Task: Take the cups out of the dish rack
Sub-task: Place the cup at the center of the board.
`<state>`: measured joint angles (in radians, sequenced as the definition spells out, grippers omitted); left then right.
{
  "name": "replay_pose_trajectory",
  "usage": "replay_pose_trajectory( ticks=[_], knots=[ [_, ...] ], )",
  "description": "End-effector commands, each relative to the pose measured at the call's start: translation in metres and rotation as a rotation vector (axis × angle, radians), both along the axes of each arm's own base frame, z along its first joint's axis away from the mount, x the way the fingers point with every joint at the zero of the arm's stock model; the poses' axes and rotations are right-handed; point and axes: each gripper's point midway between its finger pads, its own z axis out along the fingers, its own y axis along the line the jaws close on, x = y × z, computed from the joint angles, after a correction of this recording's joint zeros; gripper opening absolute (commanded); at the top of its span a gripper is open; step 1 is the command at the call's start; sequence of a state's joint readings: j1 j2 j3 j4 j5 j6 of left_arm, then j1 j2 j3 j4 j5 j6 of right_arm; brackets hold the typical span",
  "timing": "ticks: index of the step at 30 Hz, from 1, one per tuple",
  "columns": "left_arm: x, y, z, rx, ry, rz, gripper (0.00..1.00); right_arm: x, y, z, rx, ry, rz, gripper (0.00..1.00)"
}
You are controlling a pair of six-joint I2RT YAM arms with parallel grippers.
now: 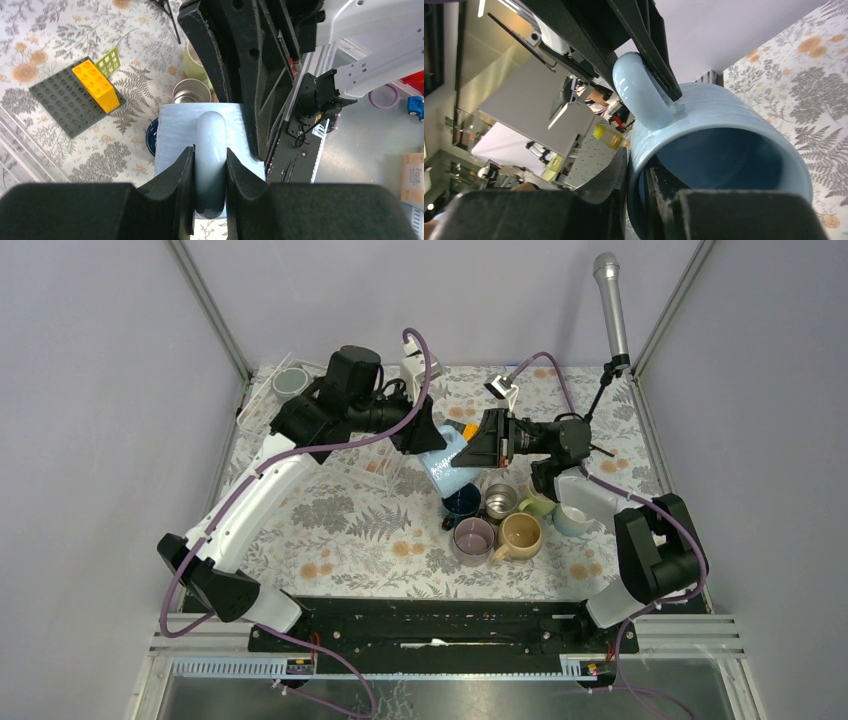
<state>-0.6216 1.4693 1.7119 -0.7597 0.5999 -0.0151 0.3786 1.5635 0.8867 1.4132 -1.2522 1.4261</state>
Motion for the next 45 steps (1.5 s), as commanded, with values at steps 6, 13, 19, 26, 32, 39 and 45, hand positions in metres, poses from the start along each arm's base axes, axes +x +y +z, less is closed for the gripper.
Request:
replay_pose_trajectory(
  ticks=[6, 13, 19, 26, 32, 39, 45],
  knots=[
    [0.014, -0.011, 0.050, -0.114, -0.156, 0.002, 0.00, -0.026, -0.007, 0.033, 0.092, -0.205, 0.004, 0.00],
    [0.022, -0.005, 0.044, -0.088, -0.161, 0.062, 0.76, -0.021, -0.007, 0.040, 0.066, -0.227, -0.055, 0.00],
    [0.032, 0.003, 0.048, -0.082, -0.193, 0.138, 0.99, -0.007, -0.006, 0.037, -0.002, -0.234, -0.169, 0.00],
    [0.027, 0.011, 0.064, -0.140, -0.236, 0.155, 0.99, 0.024, -0.011, 0.016, -0.210, -0.193, -0.373, 0.00],
    [0.021, 0.009, 0.065, -0.158, -0.234, 0.127, 0.99, 0.036, -0.020, 0.005, -0.312, -0.154, -0.473, 0.00],
    [0.020, 0.017, 0.072, -0.186, -0.244, 0.181, 0.99, 0.033, -0.039, -0.003, -0.428, -0.115, -0.580, 0.00],
    [0.019, 0.020, 0.070, -0.213, -0.194, 0.229, 0.99, 0.031, -0.070, -0.018, -0.599, -0.038, -0.731, 0.00]
  ],
)
